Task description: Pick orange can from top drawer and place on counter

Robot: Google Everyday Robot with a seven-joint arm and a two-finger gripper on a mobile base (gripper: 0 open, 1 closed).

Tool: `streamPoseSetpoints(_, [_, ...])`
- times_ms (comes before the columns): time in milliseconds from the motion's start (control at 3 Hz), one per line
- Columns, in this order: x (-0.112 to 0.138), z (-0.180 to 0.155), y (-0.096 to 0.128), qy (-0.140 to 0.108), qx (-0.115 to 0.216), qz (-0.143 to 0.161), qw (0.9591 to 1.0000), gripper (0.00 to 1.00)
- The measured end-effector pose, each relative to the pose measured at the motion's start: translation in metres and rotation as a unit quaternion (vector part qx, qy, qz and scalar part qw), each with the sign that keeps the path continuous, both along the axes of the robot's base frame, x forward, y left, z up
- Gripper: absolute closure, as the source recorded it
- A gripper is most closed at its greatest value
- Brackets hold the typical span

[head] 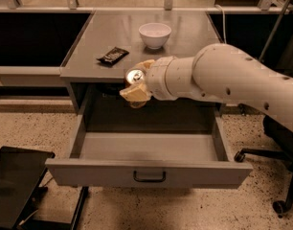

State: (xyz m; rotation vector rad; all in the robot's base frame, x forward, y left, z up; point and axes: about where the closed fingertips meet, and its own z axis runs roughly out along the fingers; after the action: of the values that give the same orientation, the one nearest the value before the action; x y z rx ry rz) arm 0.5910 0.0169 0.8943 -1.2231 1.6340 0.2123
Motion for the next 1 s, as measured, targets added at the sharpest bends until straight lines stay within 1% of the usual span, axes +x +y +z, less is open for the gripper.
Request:
streamPoseSetpoints(333, [0.016,0.003,-0.006,0.012,-0.007,-0.007,0.9999,1.0])
streamPoseSetpoints(667, [0.061,0.009,-0.012,0.041,-0.036,-0.012,0.9984,1.0])
streamPoseSetpoints(1000, [0.121,0.017,-0.028,0.06,-0.077,-0.044,0.9943,1.0])
